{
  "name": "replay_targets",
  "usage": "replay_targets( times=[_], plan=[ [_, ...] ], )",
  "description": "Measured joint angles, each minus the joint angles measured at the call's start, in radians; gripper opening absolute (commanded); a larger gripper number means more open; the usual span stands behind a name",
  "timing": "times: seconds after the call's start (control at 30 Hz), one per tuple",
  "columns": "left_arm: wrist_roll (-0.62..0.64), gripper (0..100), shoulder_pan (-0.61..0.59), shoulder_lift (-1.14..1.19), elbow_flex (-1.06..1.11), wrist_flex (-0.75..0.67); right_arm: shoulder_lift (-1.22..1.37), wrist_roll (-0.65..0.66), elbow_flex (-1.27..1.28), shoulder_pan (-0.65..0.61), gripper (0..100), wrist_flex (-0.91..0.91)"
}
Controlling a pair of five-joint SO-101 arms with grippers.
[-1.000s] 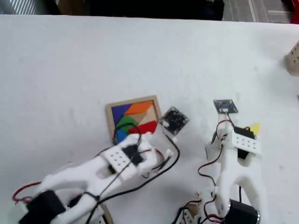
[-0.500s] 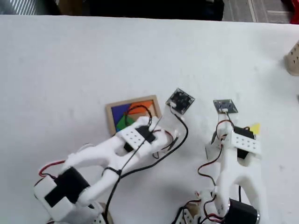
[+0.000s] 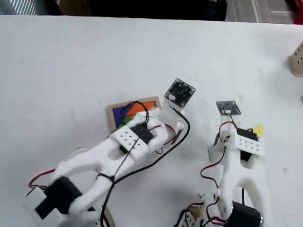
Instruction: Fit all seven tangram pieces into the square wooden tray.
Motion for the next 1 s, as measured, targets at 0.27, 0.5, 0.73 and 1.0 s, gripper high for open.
replay_targets(
  times=[0.27,0.5,0.73,1.0],
  plan=[
    [0.000,2,-0.040,0.219,0.000,-0.092,0.000,0.000,0.000,0.000,1.8,0.000],
    [-0.002,2,-0.098,0.199,0.014,-0.066,0.000,0.000,0.000,0.000,1.8,0.000],
    [-0.002,2,-0.104,0.074,0.141,-0.037,0.000,0.000,0.000,0.000,1.8,0.000],
    [-0.002,2,-0.147,0.035,0.184,-0.037,0.000,0.000,0.000,0.000,1.8,0.000]
  ],
)
